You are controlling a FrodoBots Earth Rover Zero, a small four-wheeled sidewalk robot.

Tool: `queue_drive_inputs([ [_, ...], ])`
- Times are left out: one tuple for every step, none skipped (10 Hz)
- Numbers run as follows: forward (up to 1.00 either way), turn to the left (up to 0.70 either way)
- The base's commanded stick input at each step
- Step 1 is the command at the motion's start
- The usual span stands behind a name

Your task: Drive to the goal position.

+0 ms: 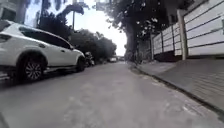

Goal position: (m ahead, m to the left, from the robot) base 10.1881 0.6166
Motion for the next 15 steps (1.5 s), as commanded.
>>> queue_drive_inputs([
  [0.7, 0.0],
  [0.7, -0.14],
  [0.7, -0.35],
  [0.7, -0.35],
  [0.7, -0.27],
  [0.7, -0.09],
  [0.7, 0.0],
  [0.7, 0.0],
  [0.7, 0.0],
  [0.7, 0.0],
  [0.7, 0.0],
  [0.7, 0.0],
  [0.7, 0.0],
  [0.7, 0.0],
  [0.7, 0.0],
])
